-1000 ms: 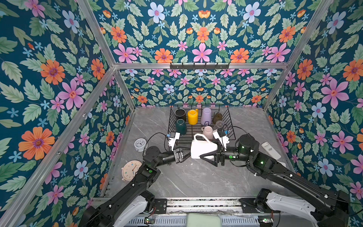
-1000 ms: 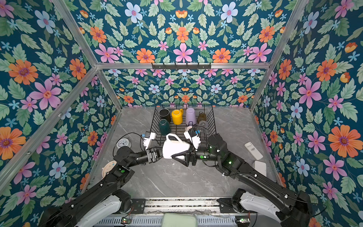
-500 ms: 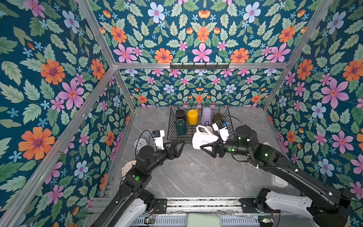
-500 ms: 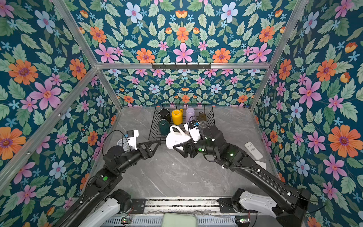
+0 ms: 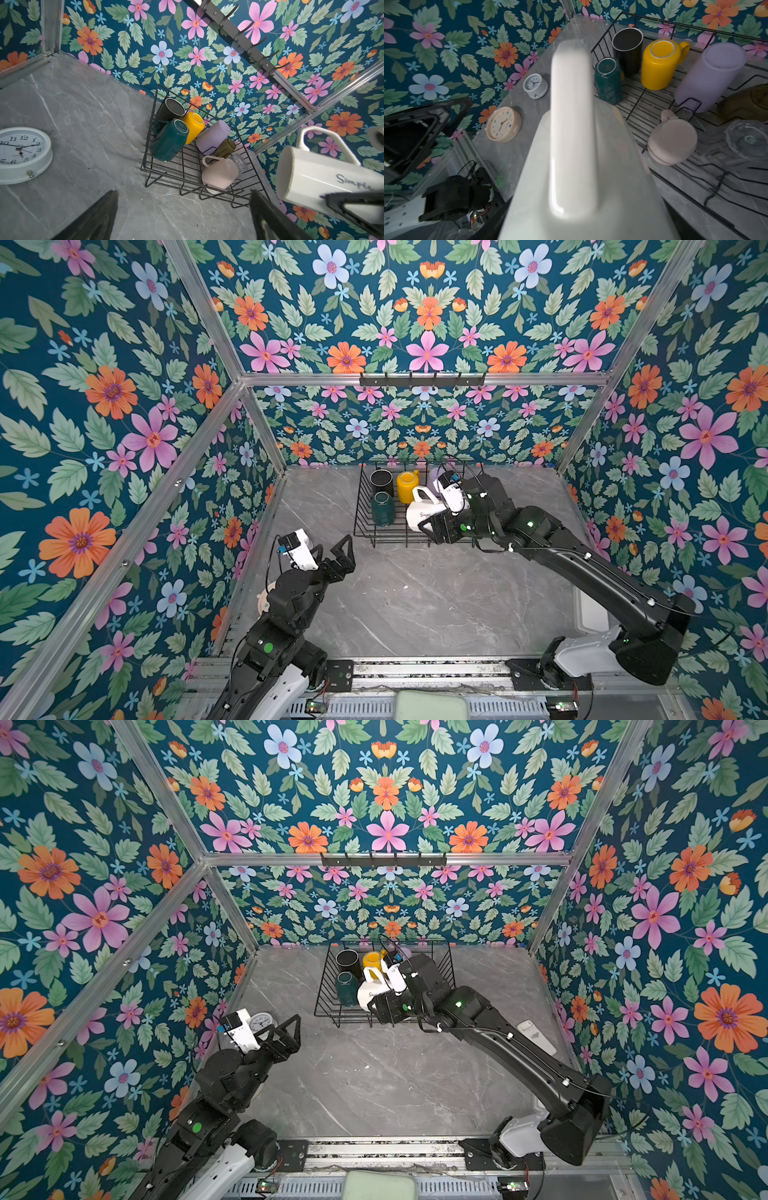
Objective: Load the cups into the dish rack
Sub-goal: 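Release the cream mug from the left gripper and carry it with the right, then lower the cream mug into the rack with the right gripper and release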
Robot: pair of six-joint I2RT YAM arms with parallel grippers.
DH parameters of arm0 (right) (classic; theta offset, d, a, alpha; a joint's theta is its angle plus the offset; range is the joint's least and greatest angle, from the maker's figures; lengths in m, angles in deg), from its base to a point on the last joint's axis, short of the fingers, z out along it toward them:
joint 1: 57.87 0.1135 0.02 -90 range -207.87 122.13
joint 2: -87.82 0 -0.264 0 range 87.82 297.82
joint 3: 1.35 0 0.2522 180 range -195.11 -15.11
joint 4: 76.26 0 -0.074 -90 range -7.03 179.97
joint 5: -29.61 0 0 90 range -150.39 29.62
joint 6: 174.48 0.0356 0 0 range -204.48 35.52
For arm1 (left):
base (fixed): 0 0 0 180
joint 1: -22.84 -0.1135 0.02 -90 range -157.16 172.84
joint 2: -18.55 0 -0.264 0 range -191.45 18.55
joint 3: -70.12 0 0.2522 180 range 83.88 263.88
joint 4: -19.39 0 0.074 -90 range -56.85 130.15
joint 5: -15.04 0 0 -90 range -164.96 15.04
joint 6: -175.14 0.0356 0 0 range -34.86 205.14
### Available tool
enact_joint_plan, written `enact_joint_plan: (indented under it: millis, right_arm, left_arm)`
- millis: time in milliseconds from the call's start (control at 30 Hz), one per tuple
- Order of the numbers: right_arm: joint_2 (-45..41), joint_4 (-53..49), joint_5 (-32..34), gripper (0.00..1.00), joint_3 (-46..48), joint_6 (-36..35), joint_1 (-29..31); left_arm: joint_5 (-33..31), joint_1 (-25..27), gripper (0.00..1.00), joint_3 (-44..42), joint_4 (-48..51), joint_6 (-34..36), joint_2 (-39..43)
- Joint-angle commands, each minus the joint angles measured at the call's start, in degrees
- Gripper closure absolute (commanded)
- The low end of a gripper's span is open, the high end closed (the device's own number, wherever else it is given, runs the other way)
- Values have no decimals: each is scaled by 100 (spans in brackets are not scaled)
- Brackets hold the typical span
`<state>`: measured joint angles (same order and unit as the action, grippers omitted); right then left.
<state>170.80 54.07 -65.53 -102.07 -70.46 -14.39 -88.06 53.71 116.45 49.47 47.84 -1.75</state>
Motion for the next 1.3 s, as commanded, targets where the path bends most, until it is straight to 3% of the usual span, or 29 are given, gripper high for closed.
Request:
enact_joint_plan:
  millis: [0,300,800,1267]
  right_arm:
    - [375,-140,219,70,-424,-270,-41]
    - [1754,-762,503,70,-1605,-574,-228]
    - [3826,-1543,891,70,-3364,-1017,-321]
    - [4798,-2118,1036,68,-4194,-1194,-330]
  left_arm:
    - [-290,0,0,12,232,109,173]
    - [-574,6,0,-24,588,84,759]
    - [-687,6,0,29,836,25,895]
    - [-806,6,0,46,917,-6,956]
